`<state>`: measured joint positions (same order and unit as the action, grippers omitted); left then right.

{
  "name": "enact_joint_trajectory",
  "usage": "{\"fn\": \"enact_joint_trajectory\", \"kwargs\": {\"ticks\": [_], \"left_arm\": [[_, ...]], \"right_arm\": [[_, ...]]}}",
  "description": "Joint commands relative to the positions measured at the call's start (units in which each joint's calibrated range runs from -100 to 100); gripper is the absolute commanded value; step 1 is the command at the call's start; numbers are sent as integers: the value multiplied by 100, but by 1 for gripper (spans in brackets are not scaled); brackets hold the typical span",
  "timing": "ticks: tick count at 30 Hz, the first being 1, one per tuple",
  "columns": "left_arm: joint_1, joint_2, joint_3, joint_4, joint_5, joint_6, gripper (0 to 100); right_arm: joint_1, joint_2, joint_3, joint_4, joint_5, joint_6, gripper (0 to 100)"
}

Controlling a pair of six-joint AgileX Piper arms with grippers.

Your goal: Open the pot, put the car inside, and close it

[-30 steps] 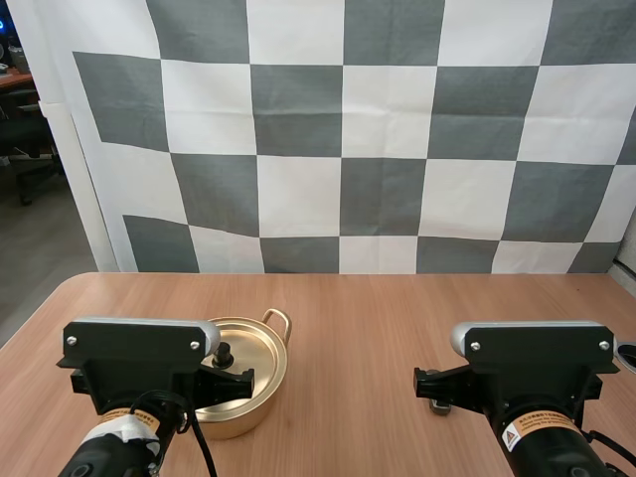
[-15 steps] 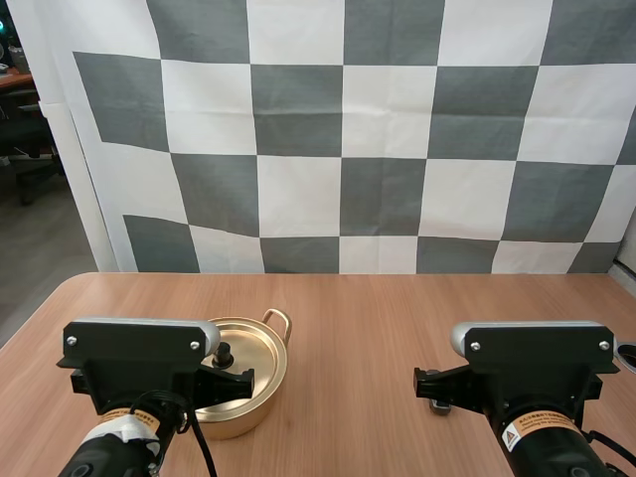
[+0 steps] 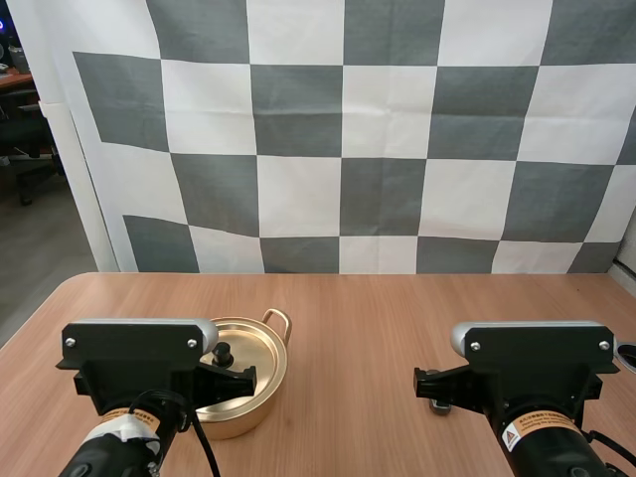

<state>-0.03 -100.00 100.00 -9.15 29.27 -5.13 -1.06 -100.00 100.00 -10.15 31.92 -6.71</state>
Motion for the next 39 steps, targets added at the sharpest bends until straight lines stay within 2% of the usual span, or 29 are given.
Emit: {"fn": "enact_joint_trajectory", "kwargs": {"ticks": [1,7,12,24,26,31,39], "left_arm": [[-5,0,0,15,-1,1,0],[-5,0,0,46,-1,1,0],[-5,0,-43,415,-1,10,0],[-5,0,-1790,829,55,19,0],[-5,0,-2070,1001,300,19,0],[-5,0,-2613,1053,1706,19,0],[-5,0,-2697,1095,2075,155,0]], "right_arm": [[-5,0,0,-2,-5,3,0],[-5,0,0,-2,-29,3,0],[-5,0,-56,-2,-269,3,0],[-5,0,-2295,-2,-249,3,0],[-5,0,-2570,-15,-60,3,0],[-5,0,-3088,52,1567,3,0],[-5,0,-3107,214,1433,3,0]]}}
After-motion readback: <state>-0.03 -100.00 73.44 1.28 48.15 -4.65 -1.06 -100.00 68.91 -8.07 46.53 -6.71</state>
